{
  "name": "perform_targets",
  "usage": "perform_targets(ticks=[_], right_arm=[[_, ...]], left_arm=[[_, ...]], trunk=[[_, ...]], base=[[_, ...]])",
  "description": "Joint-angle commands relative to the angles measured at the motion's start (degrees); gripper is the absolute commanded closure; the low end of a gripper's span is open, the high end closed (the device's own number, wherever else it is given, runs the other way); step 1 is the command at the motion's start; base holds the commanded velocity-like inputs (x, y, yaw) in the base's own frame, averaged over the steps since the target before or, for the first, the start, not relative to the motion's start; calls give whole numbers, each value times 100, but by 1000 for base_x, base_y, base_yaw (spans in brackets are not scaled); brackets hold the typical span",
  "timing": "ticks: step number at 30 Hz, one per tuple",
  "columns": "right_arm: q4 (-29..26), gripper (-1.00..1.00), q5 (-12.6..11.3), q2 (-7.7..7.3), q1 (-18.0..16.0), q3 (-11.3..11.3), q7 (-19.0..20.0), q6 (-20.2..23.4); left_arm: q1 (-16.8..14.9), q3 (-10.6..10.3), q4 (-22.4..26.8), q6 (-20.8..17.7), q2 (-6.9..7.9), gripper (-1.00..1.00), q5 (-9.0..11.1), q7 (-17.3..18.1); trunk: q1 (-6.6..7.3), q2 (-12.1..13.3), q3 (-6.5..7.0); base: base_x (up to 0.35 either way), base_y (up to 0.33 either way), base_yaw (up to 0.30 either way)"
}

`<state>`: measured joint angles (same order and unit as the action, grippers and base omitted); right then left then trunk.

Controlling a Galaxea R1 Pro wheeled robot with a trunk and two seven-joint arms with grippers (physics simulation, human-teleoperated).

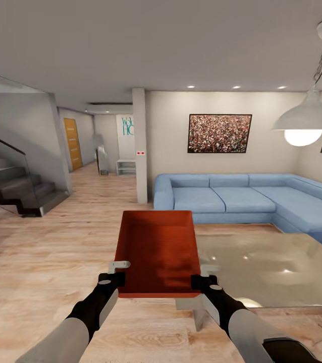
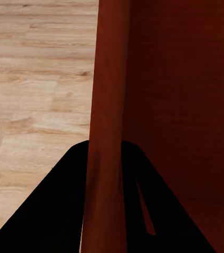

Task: Move the two storage containers from the living room to the garage. In the garage, place one container on the floor and stack the other container on top of it (either order is fine).

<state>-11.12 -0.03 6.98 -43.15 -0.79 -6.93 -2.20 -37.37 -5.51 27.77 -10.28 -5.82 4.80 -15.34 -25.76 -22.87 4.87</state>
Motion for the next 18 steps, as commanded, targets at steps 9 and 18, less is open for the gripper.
perform_targets(ticks=[9,18], right_arm=[[-13,100,65,-47,-8,75,-494,-237],[-13,100,71,-48,-4,70,-494,-237]], left_arm=[[1,-30,-10,-44,11,100,47,-311],[1,-29,-8,-44,11,100,47,-312]], trunk=[[-2,-5,-2],[-2,-5,-2]], base=[[0,0,288],[0,0,288]])
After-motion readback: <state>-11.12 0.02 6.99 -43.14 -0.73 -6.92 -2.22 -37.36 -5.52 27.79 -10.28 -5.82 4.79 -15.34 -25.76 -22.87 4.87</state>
